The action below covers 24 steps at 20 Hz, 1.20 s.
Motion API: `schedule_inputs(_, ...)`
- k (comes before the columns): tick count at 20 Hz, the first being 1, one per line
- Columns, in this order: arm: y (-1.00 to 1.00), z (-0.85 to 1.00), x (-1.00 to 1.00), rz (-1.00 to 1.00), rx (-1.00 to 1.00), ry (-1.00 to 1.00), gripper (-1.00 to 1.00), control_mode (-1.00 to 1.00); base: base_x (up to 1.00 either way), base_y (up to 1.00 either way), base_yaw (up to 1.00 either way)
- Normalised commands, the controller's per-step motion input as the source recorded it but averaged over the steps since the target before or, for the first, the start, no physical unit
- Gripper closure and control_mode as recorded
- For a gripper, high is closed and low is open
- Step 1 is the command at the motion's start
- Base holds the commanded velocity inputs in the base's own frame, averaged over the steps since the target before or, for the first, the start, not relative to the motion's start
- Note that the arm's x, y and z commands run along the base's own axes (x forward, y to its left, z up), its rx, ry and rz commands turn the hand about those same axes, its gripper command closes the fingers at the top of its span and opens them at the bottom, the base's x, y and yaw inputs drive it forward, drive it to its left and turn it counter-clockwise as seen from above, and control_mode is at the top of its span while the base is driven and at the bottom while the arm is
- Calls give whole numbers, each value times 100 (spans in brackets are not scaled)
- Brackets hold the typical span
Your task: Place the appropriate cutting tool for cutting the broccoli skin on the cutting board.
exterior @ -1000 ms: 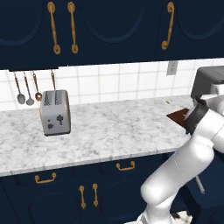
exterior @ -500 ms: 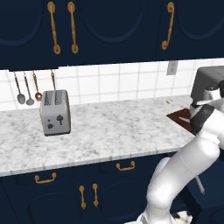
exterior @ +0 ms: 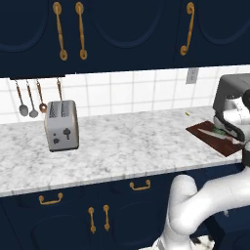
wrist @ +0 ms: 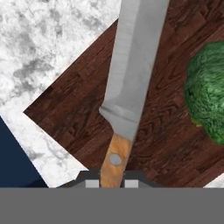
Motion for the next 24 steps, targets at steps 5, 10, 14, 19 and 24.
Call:
schedule_inputs(5,-10,-22,0,0,5,0,100,-100,0,0,0)
schedule_inputs(10,-10,-19,1,0,5,0,100,-100,0,0,0)
schedule_inputs(14,-2,-2,-4,0,5,-1,-100,-100,0,0,0)
schedule_inputs(19,-1,28,-36,0,2,0,-100,-100,0,0,0)
schedule_inputs(24,8,54,-59,0,0,-2,-100,-100,0,0,0)
